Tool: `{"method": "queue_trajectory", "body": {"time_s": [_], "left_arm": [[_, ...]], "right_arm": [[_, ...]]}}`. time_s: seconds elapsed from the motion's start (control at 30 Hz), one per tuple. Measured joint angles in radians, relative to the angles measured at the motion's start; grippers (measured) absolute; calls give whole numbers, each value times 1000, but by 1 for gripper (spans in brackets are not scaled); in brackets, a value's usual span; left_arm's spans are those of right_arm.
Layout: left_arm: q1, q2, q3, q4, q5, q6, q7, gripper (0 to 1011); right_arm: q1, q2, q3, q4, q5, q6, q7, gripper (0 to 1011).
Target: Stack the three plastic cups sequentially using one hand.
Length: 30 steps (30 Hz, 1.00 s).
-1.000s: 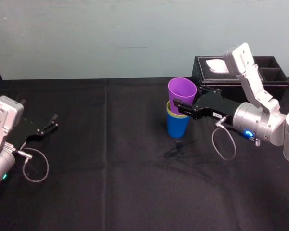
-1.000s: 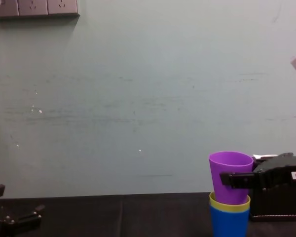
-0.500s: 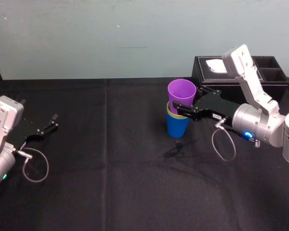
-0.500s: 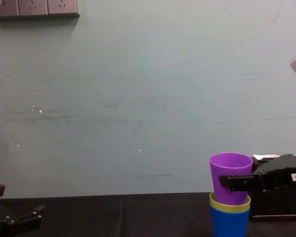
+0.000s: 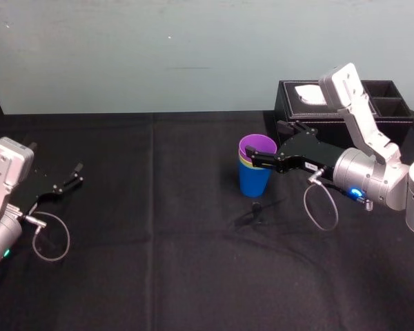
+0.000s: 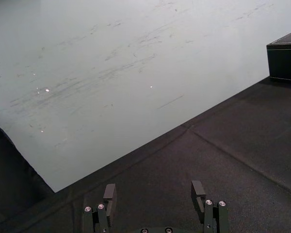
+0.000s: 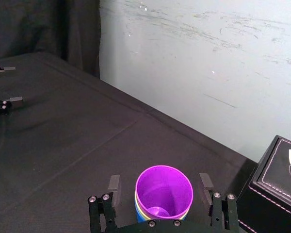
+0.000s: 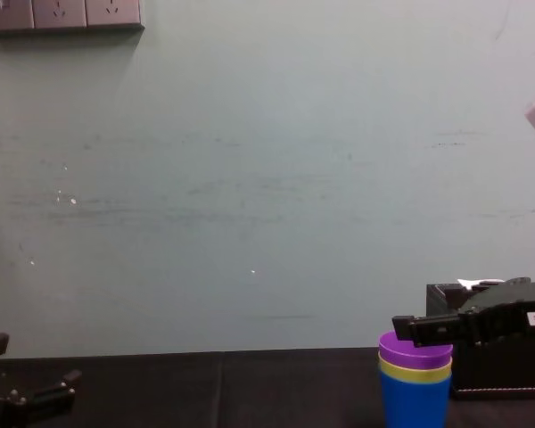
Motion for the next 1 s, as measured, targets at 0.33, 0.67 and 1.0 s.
{"method": "queue_trajectory", "body": {"time_s": [0.33,0.67,1.0], "left_arm": [[0,0,0,0,0,0,0,1010],[0,0,0,0,0,0,0,1010],[0,0,0,0,0,0,0,1010]], "right_arm": [[0,0,0,0,1,0,0,1003],[-20,-1,19,-21,2,-4,-12,1003],[-54,35,82,-29,11,-23,-25,1003]]}}
